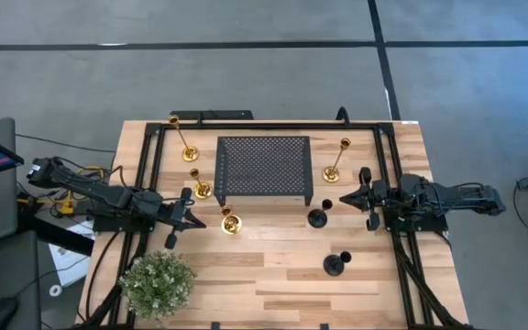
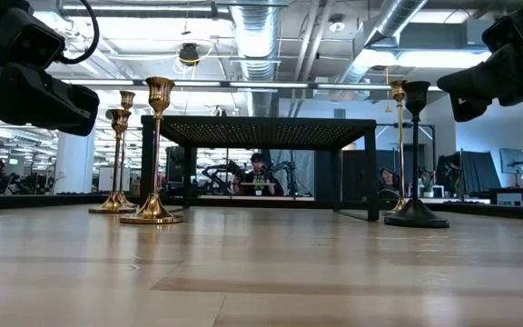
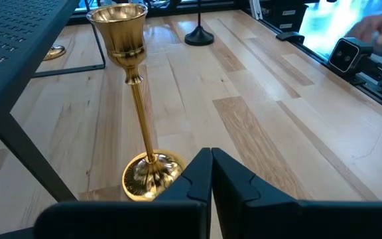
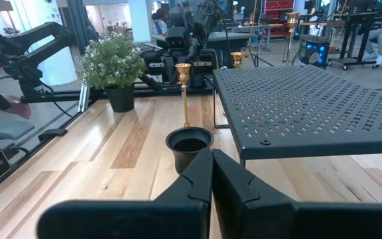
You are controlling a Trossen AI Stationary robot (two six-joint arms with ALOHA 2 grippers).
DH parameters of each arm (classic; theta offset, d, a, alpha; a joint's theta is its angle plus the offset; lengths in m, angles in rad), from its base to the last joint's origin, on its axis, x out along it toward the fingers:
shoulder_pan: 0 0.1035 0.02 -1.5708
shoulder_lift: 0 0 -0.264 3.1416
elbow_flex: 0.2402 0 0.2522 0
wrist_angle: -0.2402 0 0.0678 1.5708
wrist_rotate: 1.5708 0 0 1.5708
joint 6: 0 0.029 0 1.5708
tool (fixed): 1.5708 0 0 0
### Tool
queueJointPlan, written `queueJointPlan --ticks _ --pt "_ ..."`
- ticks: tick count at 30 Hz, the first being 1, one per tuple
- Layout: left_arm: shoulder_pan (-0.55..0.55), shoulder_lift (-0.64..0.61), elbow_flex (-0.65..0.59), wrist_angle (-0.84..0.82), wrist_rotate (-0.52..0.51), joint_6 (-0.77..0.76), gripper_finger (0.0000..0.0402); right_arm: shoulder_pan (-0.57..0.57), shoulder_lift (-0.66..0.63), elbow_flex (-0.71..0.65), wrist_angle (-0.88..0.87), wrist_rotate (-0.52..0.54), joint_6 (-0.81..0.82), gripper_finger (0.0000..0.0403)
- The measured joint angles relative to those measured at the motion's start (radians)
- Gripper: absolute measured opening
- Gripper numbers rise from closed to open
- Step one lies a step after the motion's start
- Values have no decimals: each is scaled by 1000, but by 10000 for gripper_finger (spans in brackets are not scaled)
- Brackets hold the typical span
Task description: Pick & Place candle stick holders
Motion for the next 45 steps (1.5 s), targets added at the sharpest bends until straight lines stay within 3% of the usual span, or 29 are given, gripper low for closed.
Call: queueJointPlan --ticks 45 --pt "0 0 0 31 0 0 8 0 0 0 6 2 -53 0"
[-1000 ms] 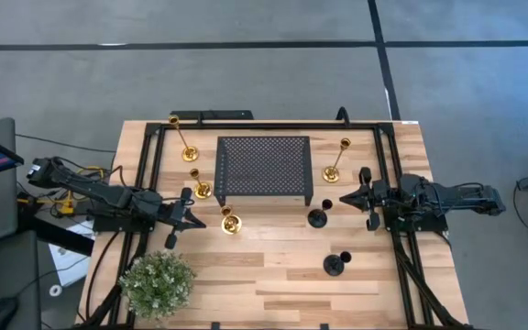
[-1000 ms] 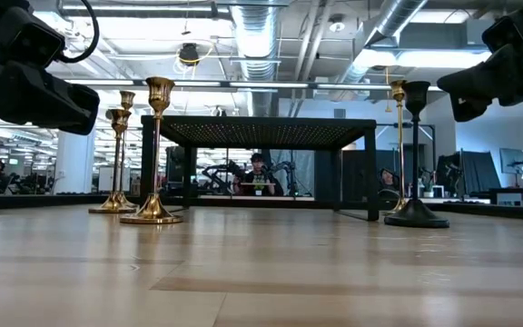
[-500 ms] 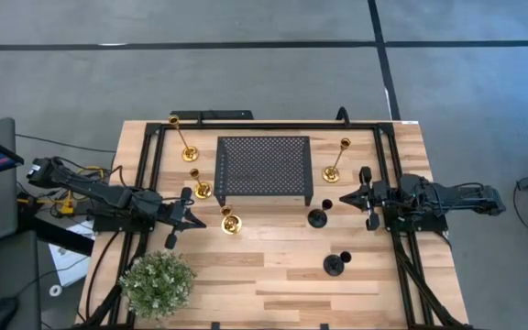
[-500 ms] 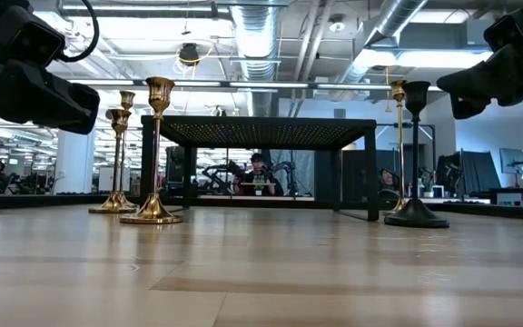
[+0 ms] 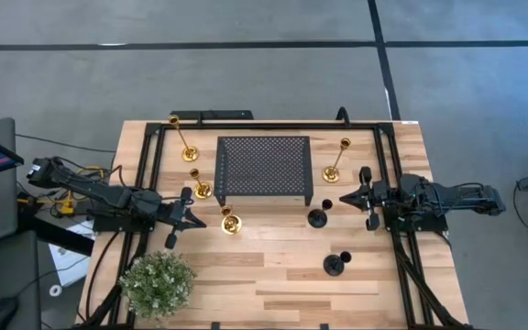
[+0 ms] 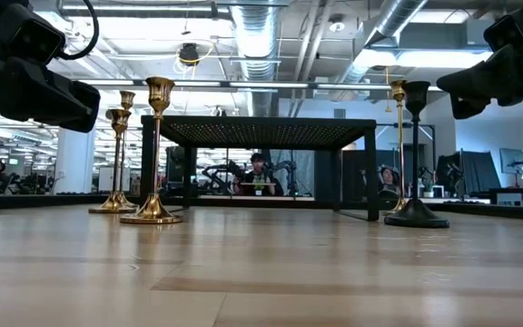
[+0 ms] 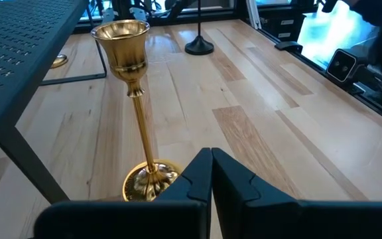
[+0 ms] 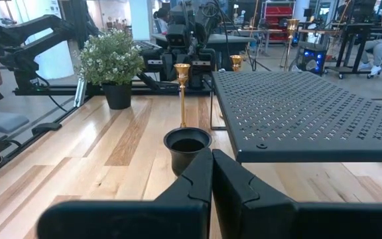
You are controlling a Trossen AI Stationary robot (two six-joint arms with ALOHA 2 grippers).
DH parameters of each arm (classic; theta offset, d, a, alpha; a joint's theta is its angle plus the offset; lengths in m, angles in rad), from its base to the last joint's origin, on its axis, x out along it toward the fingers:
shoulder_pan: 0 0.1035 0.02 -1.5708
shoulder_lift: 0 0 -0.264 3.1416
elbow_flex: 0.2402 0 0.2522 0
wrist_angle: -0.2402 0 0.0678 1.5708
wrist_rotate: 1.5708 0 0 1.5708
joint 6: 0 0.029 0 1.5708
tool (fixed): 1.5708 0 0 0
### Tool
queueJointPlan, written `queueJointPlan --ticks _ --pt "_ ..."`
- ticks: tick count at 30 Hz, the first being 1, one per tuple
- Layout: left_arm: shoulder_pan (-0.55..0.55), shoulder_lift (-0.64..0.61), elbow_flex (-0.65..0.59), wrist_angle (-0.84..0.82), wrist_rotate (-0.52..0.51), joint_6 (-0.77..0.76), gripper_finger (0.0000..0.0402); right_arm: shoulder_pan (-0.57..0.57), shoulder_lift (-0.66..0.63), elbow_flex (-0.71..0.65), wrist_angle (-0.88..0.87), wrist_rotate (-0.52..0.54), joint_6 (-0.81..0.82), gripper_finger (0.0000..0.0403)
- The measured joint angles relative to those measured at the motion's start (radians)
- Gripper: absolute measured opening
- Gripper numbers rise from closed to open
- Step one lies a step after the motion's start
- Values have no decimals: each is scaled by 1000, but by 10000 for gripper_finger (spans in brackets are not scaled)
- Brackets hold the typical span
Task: Pick & Place candle stick holders
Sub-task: Put the golden candle holder on the shelf
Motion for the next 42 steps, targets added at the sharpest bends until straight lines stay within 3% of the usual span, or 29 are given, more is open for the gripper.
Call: queueJointPlan --ticks 6,11,42 --pt "0 0 0 5 0 0 8 0 0 0 0 0 8 0" --pt "0 0 0 6 0 0 8 0 0 0 0 0 134 0" --pt "0 0 0 56 0 0 8 0 0 0 0 0 140 0"
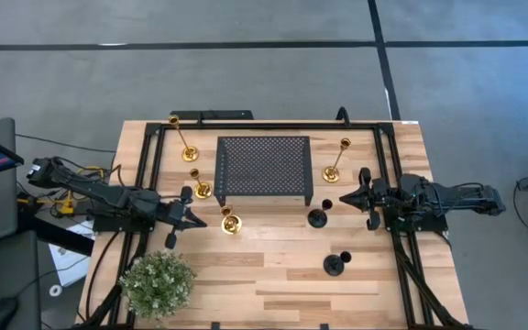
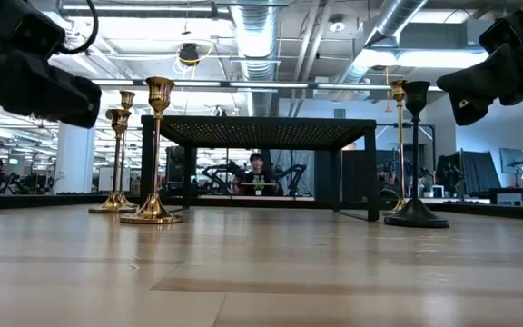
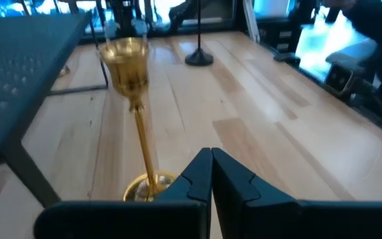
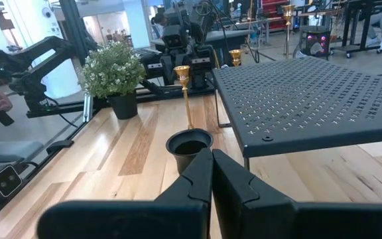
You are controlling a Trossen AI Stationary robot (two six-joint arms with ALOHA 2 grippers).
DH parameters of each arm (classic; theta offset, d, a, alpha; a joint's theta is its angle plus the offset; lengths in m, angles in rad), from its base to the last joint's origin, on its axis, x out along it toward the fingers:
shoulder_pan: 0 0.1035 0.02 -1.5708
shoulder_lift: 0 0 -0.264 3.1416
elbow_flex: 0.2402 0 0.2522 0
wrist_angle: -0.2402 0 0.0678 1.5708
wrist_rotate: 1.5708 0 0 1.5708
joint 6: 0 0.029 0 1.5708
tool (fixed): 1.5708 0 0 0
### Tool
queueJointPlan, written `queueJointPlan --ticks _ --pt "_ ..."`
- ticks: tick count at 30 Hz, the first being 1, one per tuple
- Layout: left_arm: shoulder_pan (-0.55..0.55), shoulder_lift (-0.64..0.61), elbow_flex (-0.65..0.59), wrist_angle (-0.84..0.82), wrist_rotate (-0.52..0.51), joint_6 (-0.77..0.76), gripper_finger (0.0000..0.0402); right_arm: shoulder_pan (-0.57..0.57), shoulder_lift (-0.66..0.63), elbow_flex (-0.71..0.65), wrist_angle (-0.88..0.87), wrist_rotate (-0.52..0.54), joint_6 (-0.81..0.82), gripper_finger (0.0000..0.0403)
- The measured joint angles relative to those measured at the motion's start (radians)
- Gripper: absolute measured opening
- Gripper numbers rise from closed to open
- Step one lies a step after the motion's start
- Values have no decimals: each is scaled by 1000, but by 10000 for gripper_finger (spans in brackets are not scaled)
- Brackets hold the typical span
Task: Pick & Place candle stick holders
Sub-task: Put the golden candle holder on the shelf
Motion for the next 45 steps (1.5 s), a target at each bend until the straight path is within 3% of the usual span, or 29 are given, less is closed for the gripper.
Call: queueJointPlan --ticks 6,30,41,45 --pt "0 0 0 168 0 0 8 0 0 0 0 0 0 0" --pt "0 0 0 182 -4 0 8 0 0 0 0 0 -35 0" --pt "2 0 0 249 -204 0 8 0 0 0 4 2 -35 0" --pt "2 0 13 249 -243 0 8 0 0 0 34 64 -5 0"
